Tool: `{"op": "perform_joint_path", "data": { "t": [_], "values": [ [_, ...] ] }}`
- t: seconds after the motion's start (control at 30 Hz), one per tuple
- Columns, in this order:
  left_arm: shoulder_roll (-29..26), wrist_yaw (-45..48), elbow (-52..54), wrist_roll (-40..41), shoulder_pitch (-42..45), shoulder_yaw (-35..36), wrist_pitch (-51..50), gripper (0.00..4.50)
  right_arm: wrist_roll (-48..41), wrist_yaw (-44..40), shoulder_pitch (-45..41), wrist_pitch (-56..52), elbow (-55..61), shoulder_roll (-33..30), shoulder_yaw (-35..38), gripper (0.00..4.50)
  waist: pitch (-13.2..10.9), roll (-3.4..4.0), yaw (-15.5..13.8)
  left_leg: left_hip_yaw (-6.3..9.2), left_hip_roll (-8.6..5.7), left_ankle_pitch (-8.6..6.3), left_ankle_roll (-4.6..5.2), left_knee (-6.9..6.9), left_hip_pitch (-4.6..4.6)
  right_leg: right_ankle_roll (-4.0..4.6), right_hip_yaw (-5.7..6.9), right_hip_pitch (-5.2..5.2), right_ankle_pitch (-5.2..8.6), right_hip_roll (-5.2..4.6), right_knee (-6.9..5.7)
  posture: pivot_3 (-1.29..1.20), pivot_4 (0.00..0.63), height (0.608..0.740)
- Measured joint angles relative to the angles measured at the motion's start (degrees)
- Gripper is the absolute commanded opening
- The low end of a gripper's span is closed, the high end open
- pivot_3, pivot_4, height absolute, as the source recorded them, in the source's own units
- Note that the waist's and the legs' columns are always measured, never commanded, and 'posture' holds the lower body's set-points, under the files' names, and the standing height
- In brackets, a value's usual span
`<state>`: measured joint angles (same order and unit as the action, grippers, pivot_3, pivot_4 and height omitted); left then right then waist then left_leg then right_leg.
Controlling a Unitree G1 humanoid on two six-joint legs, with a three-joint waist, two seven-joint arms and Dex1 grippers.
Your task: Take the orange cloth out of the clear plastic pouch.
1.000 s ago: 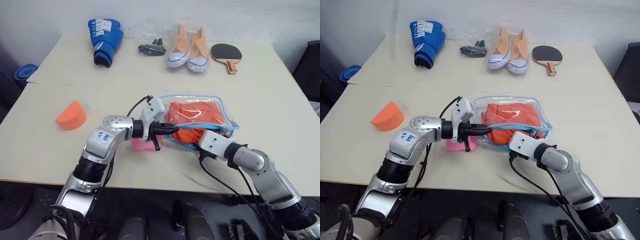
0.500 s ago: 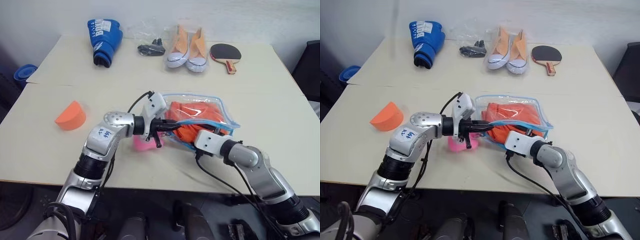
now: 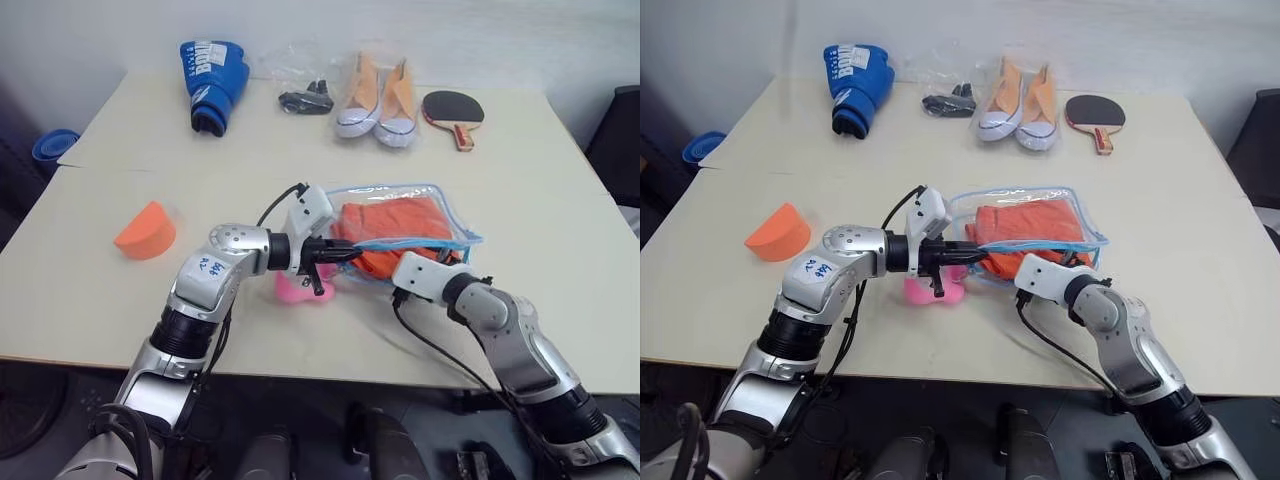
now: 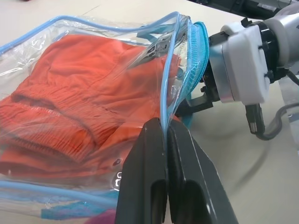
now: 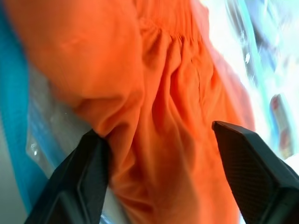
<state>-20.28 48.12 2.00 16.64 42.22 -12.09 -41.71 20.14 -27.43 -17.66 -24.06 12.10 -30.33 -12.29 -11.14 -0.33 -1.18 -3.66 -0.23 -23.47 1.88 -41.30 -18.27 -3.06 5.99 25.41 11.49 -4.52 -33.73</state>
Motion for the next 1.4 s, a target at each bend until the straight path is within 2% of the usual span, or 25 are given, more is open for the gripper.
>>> {"op": "perform_joint_path", "data": {
  "t": [0.17, 0.23, 0.3, 0.53, 0.77, 1.03, 1.17, 1.4],
  "values": [
    [0.05, -0.09, -0.11, -0.08, 0.0, -0.03, 0.5, 0.0, -0.89, 0.08, -1.82, 0.62, -2.54, 0.76, 0.02, 3.48, 0.0, 0.0, 0.37, 0.0, 0.02, -0.02, -0.03, 0.02, 0.08, 0.05, -0.02, 0.01, 0.03, -0.02, -0.05, 0.0, 0.15, 0.74],
    [0.06, -0.15, -0.14, -0.08, 0.0, -0.03, 0.52, 0.0, -0.47, 0.01, -2.4, 1.54, -3.26, 0.05, -0.68, 3.09, 0.01, -0.01, 0.34, 0.0, 0.02, -0.02, -0.03, 0.02, 0.08, 0.05, -0.02, 0.01, 0.03, -0.03, -0.05, 0.0, 0.15, 0.74],
    [0.07, -0.31, -0.14, -0.09, 0.0, -0.03, 0.53, 0.0, 0.6, -0.24, -2.91, 2.7, -3.98, -0.75, -2.05, 2.55, 0.01, -0.01, 0.34, 0.01, 0.01, -0.02, -0.03, 0.02, 0.08, 0.05, -0.01, 0.01, 0.03, -0.04, -0.05, 0.0, 0.15, 0.74],
    [0.09, -1.0, -0.17, -0.3, 0.0, -0.22, 0.53, 0.0, 3.67, -0.55, -3.13, 5.82, -5.78, -1.58, -5.33, 0.04, 0.01, -0.01, 0.34, 0.01, 0.01, -0.02, -0.04, 0.02, 0.07, 0.05, -0.02, 0.01, 0.03, -0.05, -0.04, 0.0, 0.15, 0.74],
    [1.55, -3.17, -1.93, -1.58, 0.72, -0.69, 0.5, 0.0, 12.48, 0.12, -1.87, 10.9, -4.46, -6.43, -8.81, 0.01, 0.01, -0.01, -0.22, 0.08, 0.01, -0.02, -0.05, 0.03, 0.03, 0.04, 0.02, 0.02, 0.04, -0.05, 0.02, 0.0, 0.15, 0.74],
    [2.77, -7.47, -14.72, -8.36, 5.73, -2.44, 8.88, 0.0, 17.05, -0.95, 5.89, 15.53, 3.26, -11.54, -7.56, 0.01, 0.01, -0.01, -0.31, 0.11, 0.04, 0.0, -0.11, 0.21, -0.01, 0.05, 0.11, 0.02, 0.05, 0.01, 0.17, 0.0, 0.15, 0.74],
    [2.64, -8.23, -22.06, -11.5, 8.09, -2.59, 14.84, 0.0, 15.9, -2.84, 11.9, 19.22, 8.74, -15.53, -4.31, 0.01, 0.01, -0.01, -0.25, 0.08, 0.04, -0.01, -0.11, 0.23, -0.02, 0.05, 0.12, 0.02, 0.05, 0.04, 0.21, 0.0, 0.15, 0.74],
    [0.9, -8.46, -33.35, -15.05, 12.17, -2.42, 23.86, 0.0, 5.49, -6.87, 26.14, 33.28, 15.74, -24.53, 4.11, 0.01, -0.02, -0.03, -0.01, -0.06, 0.07, -0.02, -0.13, 0.3, 0.03, 0.04, 0.05, 0.04, 0.05, 0.09, 0.22, 0.0, 0.15, 0.74]
  ]
}}
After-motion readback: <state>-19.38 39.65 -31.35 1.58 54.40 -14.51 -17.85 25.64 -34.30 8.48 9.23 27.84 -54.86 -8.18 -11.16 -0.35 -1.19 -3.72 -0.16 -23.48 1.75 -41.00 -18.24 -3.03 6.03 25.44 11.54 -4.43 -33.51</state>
